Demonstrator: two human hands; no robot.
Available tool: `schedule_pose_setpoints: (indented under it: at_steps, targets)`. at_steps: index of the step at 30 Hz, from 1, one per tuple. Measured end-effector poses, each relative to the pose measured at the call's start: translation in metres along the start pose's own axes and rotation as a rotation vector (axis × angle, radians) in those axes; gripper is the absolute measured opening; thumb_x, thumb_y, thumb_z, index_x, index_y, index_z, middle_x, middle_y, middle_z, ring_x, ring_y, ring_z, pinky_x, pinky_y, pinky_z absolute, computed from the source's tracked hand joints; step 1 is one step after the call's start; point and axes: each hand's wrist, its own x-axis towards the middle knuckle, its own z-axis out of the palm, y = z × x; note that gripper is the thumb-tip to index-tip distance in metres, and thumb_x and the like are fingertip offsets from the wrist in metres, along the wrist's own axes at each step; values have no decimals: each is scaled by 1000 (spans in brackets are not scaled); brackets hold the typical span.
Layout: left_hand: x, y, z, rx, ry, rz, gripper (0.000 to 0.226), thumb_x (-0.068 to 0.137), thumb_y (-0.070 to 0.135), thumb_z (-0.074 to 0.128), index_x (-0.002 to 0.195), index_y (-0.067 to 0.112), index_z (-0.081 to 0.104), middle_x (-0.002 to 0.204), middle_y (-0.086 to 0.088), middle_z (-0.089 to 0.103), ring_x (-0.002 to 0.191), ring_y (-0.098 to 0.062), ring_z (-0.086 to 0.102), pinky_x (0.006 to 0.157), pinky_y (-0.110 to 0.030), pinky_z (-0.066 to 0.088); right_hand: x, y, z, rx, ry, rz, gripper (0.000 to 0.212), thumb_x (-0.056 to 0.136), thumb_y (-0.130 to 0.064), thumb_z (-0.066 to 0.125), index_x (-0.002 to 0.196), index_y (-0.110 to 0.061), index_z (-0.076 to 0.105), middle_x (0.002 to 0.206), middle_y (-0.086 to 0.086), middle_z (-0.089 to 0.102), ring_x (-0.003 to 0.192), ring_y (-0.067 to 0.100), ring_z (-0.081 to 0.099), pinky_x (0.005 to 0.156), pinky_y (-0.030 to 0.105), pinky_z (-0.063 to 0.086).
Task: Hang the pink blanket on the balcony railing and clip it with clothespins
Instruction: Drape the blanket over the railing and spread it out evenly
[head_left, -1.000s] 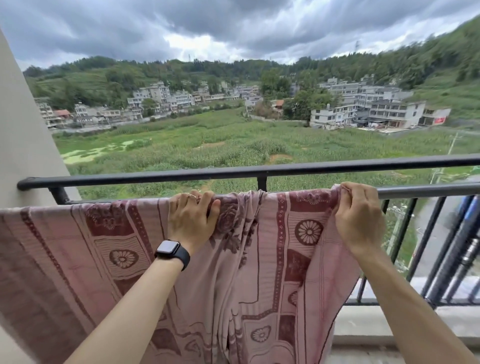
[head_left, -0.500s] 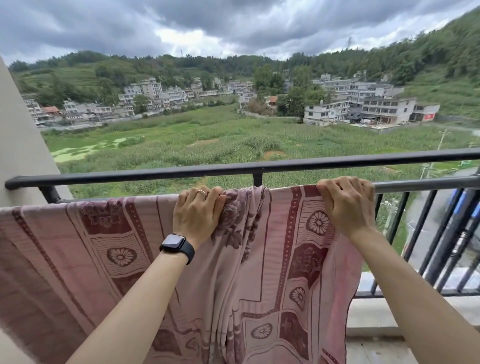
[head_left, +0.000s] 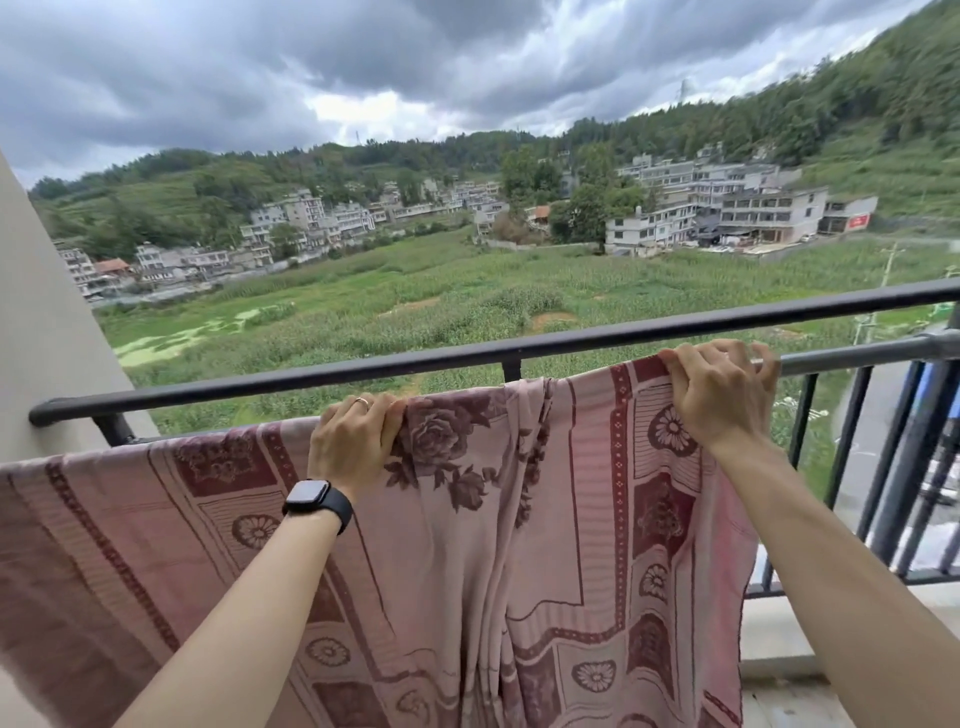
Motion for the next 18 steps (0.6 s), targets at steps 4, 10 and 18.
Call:
schedule_pose_setpoints:
  at_steps: [4, 10, 18]
  targets:
    - [-1, -27, 3, -27, 36, -44, 60, 103, 46, 20, 98, 7, 66, 84, -11, 70, 77, -32, 67, 73, -44, 50, -1, -20, -4, -13, -65, 123, 38, 102, -40, 48, 93, -14, 74, 99, 9, 76, 107, 30, 62, 108, 56, 25]
    - [2, -48, 17, -89, 152, -349, 57, 101, 46, 17, 99, 13, 63, 73, -12, 69, 75, -29, 63, 86, -44, 42, -21, -106, 8, 141, -108, -42, 41, 97, -46, 43, 120, -22, 67, 128, -1, 67, 128, 23, 51, 116, 49, 14]
    - [-8, -80, 22, -21, 173, -337, 55, 99, 38, 26, 88, 7, 70, 71, -16, 67, 72, -34, 63, 79, -44, 47, -17, -77, 33, 201, -51, 71, 52, 102, -44, 21, 83, -14, 60, 81, 4, 59, 80, 23, 47, 89, 41, 32]
